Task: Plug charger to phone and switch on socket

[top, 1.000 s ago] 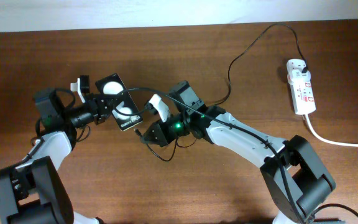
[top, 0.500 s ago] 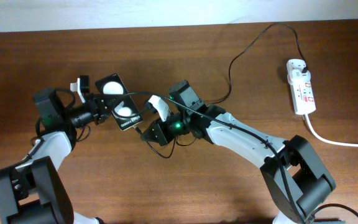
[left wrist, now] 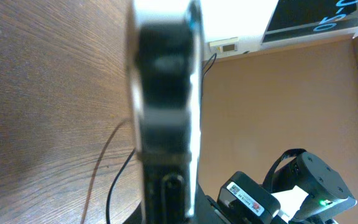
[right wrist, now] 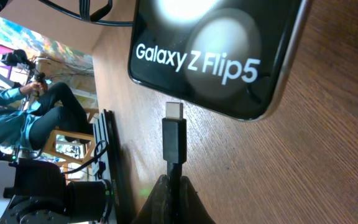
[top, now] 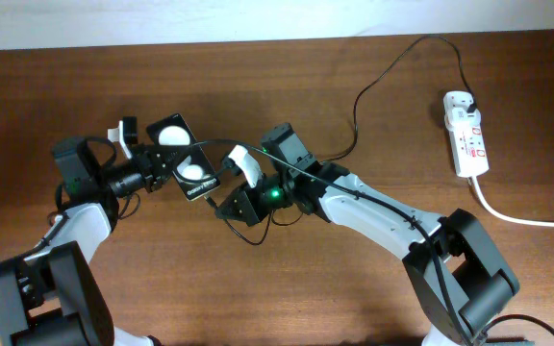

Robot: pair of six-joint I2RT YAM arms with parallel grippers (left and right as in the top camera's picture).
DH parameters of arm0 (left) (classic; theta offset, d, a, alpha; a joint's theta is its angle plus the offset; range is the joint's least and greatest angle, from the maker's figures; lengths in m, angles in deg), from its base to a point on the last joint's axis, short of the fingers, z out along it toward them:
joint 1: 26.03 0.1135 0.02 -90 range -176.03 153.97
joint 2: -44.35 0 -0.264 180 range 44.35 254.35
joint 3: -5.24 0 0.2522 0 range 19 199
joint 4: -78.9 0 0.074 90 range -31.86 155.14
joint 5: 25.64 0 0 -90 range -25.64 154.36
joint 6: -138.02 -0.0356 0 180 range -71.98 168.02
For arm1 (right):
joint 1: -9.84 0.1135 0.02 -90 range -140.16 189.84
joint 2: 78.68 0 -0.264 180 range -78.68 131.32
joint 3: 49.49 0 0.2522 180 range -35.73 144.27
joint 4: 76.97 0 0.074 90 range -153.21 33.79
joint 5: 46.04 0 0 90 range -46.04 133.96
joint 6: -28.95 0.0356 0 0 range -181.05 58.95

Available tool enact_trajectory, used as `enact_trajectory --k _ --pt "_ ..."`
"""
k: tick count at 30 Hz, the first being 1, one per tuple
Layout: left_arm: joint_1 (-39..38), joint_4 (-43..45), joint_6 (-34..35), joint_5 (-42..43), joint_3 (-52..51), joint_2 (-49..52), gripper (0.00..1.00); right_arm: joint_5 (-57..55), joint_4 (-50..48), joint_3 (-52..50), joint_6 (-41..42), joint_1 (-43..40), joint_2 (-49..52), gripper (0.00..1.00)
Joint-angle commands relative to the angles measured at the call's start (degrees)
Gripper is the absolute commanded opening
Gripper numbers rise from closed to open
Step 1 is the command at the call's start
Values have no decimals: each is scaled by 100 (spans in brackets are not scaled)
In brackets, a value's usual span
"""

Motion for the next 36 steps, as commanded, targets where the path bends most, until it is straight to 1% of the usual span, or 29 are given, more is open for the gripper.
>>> enact_trajectory --k 1,8,19,25,28,36 --pt "20 11 -111 74 13 28 0 -140 -33 31 31 33 -76 4" --pt "20 13 -111 96 13 28 0 -382 -140 31 138 31 -76 4" --pt "20 15 -111 57 13 28 0 302 98 31 116 31 -76 4" --pt "20 11 -111 50 13 28 0 177 -186 33 140 26 -76 4" --pt "20 13 -111 70 13 28 0 -22 -175 31 208 26 -74 4" --pt "20 -11 31 98 13 28 0 48 -87 31 247 26 -76 4"
